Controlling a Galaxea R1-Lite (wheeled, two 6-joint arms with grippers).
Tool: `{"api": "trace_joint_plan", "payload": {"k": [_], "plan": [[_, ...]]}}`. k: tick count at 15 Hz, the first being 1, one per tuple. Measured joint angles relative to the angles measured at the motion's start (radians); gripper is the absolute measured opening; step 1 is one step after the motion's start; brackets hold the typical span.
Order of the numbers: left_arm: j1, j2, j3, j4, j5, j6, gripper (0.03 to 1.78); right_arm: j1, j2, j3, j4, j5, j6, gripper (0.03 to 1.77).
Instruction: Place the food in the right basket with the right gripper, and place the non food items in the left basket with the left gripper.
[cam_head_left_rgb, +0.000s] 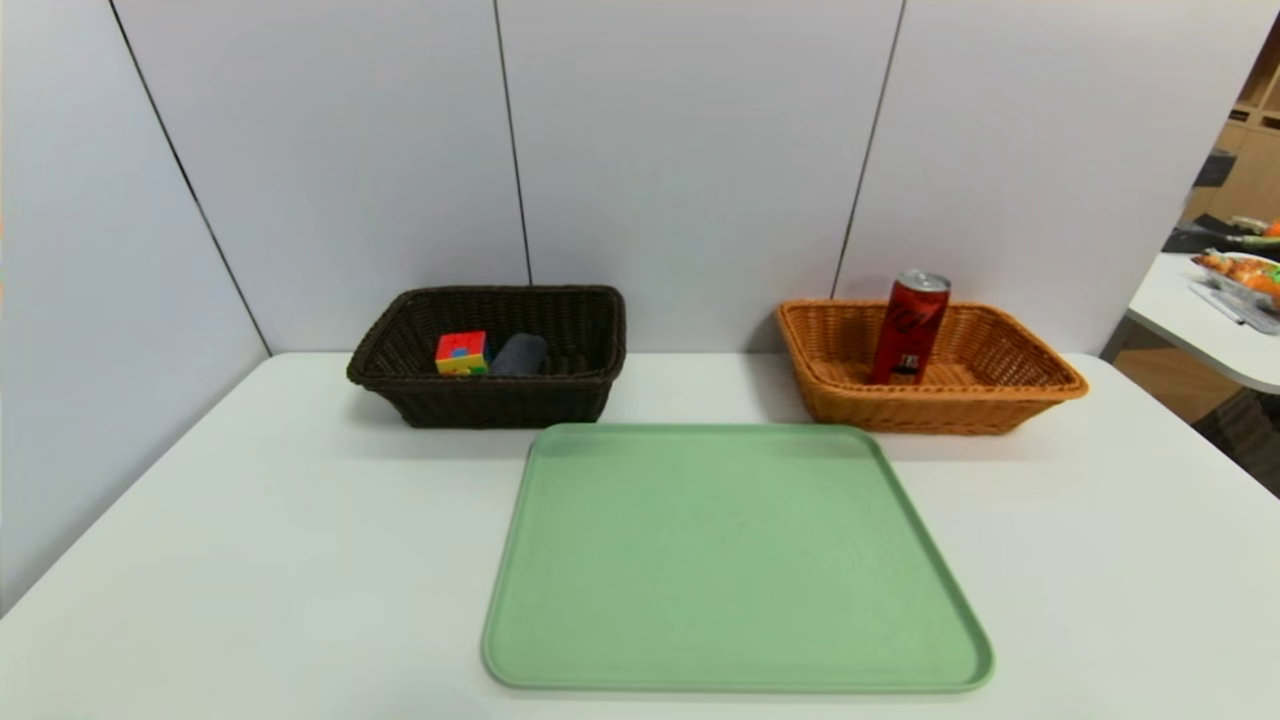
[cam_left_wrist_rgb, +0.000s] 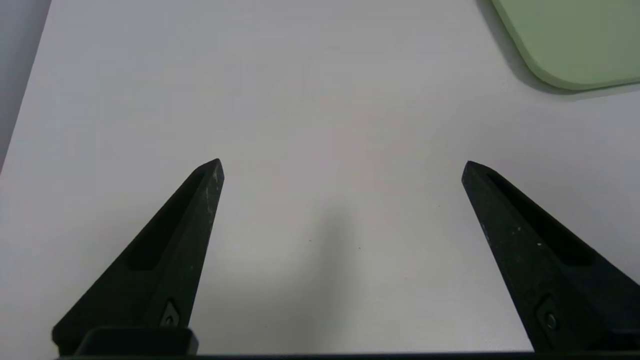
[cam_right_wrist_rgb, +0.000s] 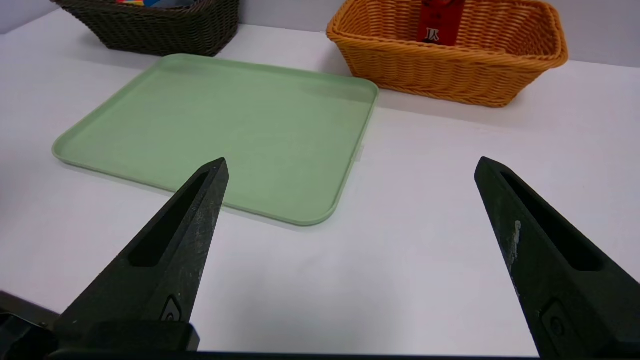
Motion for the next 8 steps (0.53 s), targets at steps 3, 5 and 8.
{"api": "trace_joint_plan", "payload": {"k": [3, 5, 8], "plan": [[0.024, -0.084, 0.063, -0.001, -0.003, 0.001, 1.69, -0.007, -0.041, 0.001, 0.033, -0.002, -0.017, 1.7], [0.028, -0.13, 0.097, -0.005, -0.001, -0.005, 1.69, -0.008, -0.052, 0.005, 0.036, -0.001, -0.018, 1.7], [0.031, -0.183, 0.141, -0.073, 0.003, -0.018, 1.69, -0.007, -0.059, 0.004, 0.049, -0.001, -0.019, 1.7]]}}
